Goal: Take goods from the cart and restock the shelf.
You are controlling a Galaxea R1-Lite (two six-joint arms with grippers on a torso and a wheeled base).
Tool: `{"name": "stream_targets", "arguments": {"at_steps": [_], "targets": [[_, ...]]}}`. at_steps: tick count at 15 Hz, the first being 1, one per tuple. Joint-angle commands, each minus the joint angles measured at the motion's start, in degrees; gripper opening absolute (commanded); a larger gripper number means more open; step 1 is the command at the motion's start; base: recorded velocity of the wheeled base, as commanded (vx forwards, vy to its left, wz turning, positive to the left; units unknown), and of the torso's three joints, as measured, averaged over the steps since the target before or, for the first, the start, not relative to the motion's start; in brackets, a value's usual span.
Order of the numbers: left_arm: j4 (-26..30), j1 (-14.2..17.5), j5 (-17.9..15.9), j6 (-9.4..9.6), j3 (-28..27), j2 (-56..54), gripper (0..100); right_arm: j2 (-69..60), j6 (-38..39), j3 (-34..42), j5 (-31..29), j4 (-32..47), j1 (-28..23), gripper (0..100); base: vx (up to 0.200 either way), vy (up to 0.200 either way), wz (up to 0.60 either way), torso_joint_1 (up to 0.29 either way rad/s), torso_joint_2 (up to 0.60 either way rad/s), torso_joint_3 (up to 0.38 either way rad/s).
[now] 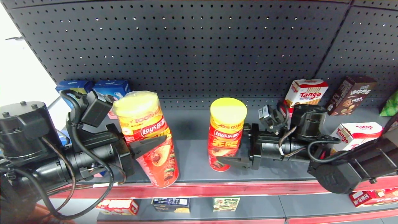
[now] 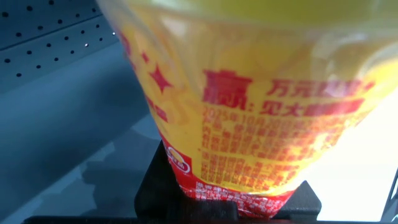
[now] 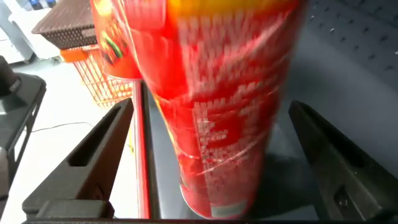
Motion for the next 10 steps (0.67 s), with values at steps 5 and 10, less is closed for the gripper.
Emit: {"name": "stream_targets", "arguments": {"at_steps": [5, 10], "targets": [[-0.02, -0.18, 0.00, 0.00, 0.28, -0.66, 0, -19.93, 0.27, 7.59, -3.86, 1.36, -5.03, 100, 0.000, 0.000, 0.00, 0.000, 0.00, 0.000], [-0.02, -0.18, 0.00, 0.00, 0.20, -1.36, 0, -36.19, 0.27, 9.08, -21.97, 12.43, -4.42, 100, 0.000, 0.000, 0.00, 0.000, 0.00, 0.000]]}}
